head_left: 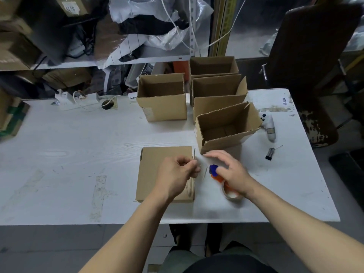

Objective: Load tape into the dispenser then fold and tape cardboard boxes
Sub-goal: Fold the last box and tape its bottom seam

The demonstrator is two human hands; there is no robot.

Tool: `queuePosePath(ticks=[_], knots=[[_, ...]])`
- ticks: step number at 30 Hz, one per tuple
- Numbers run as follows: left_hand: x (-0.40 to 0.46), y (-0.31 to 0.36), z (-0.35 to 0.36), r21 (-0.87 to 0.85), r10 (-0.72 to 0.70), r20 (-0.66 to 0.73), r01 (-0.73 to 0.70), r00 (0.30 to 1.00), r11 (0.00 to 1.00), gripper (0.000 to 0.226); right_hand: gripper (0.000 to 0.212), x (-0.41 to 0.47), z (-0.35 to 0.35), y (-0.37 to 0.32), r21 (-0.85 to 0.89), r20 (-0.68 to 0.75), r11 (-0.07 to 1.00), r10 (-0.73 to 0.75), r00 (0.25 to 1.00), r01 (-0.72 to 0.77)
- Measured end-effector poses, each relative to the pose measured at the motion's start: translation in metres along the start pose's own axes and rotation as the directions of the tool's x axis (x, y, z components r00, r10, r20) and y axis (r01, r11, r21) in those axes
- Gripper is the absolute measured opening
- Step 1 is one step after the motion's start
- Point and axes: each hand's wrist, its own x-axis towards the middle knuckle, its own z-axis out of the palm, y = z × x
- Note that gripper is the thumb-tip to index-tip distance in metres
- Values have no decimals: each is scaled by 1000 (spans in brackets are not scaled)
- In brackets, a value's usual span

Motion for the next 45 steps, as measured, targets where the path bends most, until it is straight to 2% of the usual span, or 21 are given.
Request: queuePosePath(ticks=[2, 3, 5, 8, 10, 11, 14, 16, 20, 25, 28, 32, 38, 42, 45], knots=[[4, -2, -4, -53, -17, 23, 18, 1000, 998, 18, 31, -4, 10, -27, 332, 125, 943, -20, 992, -23], [7, -5, -5, -67, -23, 22, 24, 999, 997, 19, 27, -2, 15, -32, 396, 178, 916, -3, 984, -69], [16, -13, -9, -81, -37, -14, 36, 999, 996, 18, 23, 4, 23, -31, 428, 222, 887, 82, 972, -173], [30, -32, -9, -72, -72, -80, 67, 994, 995, 16, 11, 13, 27, -16, 523, 206, 782, 268, 941, -338], [37, -45, -5, 42, -34, -119, 40, 992, 998, 16, 10, 16, 31, -7, 598, 162, 704, 361, 918, -383], [40, -51, -3, 173, 23, -145, 2, 989, 985, 17, 10, 17, 35, -3, 622, 131, 680, 400, 907, -390], [43, -67, 7, 595, 267, -199, -100, 943, 797, 21, 7, 22, 51, 3, 609, 0, 704, 461, 888, -366], [46, -77, 15, 693, 401, -200, -160, 894, 703, 25, 7, 24, 61, 5, 632, -91, 712, 462, 882, -308], [52, -90, 19, 721, 516, -225, -215, 826, 658, 22, 6, 27, 76, 7, 715, -133, 655, 469, 873, -243], [61, -103, 14, 783, 654, -146, -317, 743, 535, 25, 13, 34, 84, 15, 718, -137, 643, 503, 853, -265], [68, -107, 12, 795, 661, -117, -329, 742, 510, 25, 12, 37, 83, 12, 723, -128, 639, 500, 857, -264], [74, -111, 10, 842, 671, -53, -329, 739, 428, 24, 13, 42, 83, 8, 722, -128, 641, 494, 860, -261], [74, -117, 6, 867, 642, -67, -274, 763, 417, 26, 6, 43, 85, 12, 686, -140, 677, 483, 864, -267], [69, -117, 8, 845, 646, -129, -258, 753, 469, 25, 6, 43, 88, 16, 661, -171, 702, 485, 858, -265], [67, -116, 8, 807, 591, -215, -199, 777, 556, 56, 9, 46, 92, 19, 666, -183, 697, 497, 848, -265]])
